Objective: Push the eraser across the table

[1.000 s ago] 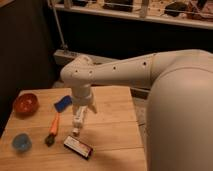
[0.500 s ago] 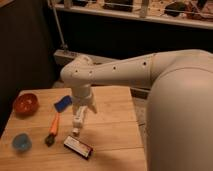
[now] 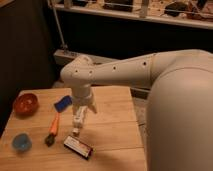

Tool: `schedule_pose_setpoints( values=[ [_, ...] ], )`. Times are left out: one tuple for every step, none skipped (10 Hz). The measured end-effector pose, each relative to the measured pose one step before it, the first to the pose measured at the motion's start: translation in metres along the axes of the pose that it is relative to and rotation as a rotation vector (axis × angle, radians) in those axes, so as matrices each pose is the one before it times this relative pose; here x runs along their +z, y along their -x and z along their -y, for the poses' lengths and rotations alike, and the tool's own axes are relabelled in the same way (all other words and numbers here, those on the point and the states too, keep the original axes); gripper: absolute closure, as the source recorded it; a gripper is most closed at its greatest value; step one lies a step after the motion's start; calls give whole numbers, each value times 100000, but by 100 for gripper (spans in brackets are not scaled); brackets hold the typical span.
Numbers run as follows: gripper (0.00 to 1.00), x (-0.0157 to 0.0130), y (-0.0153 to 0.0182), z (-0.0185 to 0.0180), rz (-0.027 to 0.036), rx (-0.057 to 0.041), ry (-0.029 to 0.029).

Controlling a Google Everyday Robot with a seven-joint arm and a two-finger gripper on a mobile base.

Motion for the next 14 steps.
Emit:
schedule_pose_setpoints(
  values=[
    [35, 1, 1, 2, -2, 4, -2],
    [35, 1, 0, 3, -1, 3, -3],
    [35, -2, 0, -3, 3, -2, 5],
    [35, -3, 1, -2, 5, -8, 1],
    [35, 2, -2, 0, -5, 2, -4],
    [35, -3, 3, 1, 10, 2, 2],
    [35, 1, 0, 2, -2, 4, 0],
    [35, -17, 1, -3, 29, -8, 6],
    [35, 2, 1, 0, -3, 4, -1],
    [35, -1, 0, -1, 4, -3, 1],
    [35, -8, -4, 4, 11, 0, 9],
    [35, -72, -77, -60, 177, -290, 520],
    [35, -88, -116, -197, 288, -1118, 1074],
    [35, -80, -178, -129, 121, -1213, 842]
  ],
)
